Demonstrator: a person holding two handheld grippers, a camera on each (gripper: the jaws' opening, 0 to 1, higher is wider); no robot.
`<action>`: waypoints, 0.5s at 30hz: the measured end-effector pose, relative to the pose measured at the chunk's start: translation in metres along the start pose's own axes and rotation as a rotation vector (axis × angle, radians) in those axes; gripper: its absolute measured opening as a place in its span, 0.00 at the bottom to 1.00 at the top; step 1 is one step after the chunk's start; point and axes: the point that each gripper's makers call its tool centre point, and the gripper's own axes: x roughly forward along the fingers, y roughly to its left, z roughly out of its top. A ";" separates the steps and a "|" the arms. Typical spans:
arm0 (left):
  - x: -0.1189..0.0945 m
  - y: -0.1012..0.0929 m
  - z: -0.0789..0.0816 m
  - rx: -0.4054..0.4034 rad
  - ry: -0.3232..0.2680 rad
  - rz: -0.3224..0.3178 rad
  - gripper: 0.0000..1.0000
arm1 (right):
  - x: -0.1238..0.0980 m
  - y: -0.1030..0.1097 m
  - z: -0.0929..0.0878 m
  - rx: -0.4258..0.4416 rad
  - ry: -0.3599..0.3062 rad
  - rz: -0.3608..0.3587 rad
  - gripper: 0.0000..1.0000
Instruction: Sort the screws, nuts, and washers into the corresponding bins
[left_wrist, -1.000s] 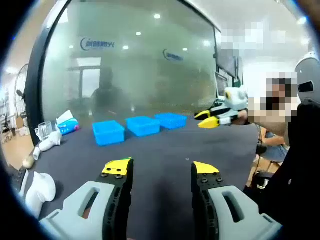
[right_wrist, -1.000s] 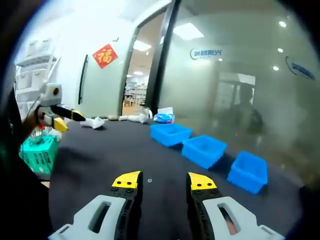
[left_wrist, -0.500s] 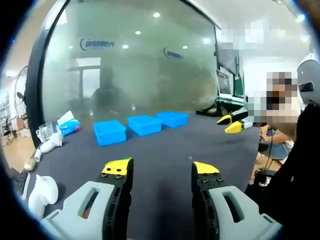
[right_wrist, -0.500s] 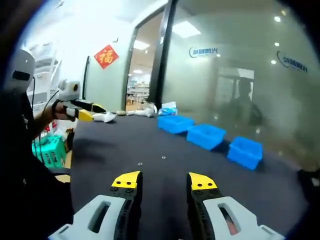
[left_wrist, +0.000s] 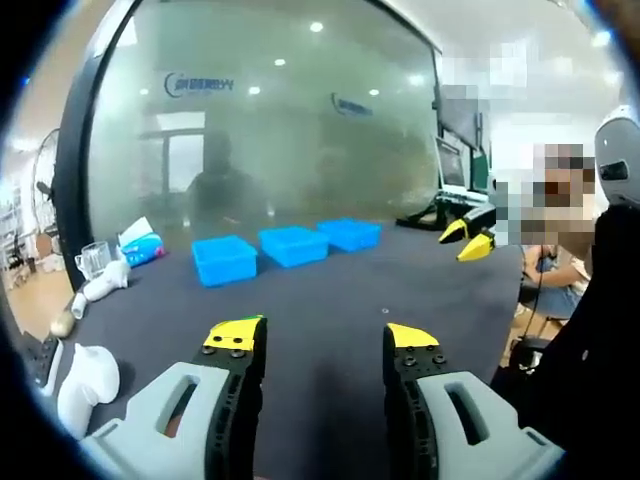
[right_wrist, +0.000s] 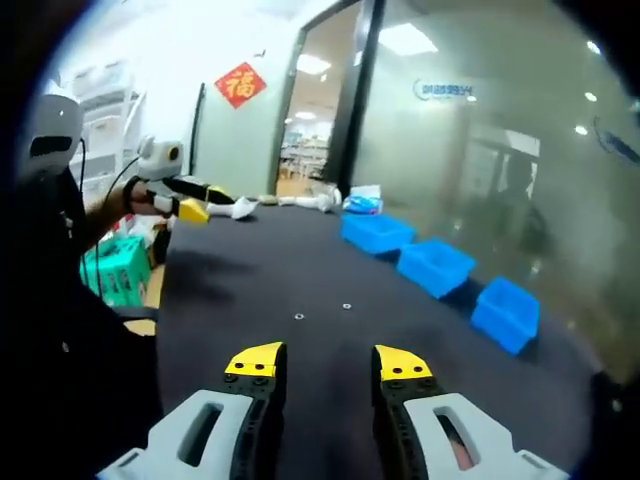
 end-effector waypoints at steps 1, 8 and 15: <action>0.000 0.000 0.000 0.001 0.001 -0.002 0.44 | 0.002 0.002 0.000 -0.006 0.013 0.016 0.30; 0.000 -0.002 0.001 0.009 0.002 -0.008 0.44 | 0.014 0.006 0.002 -0.048 0.083 0.086 0.29; -0.002 -0.003 -0.006 0.009 0.026 -0.020 0.44 | 0.025 0.005 0.005 -0.096 0.141 0.133 0.28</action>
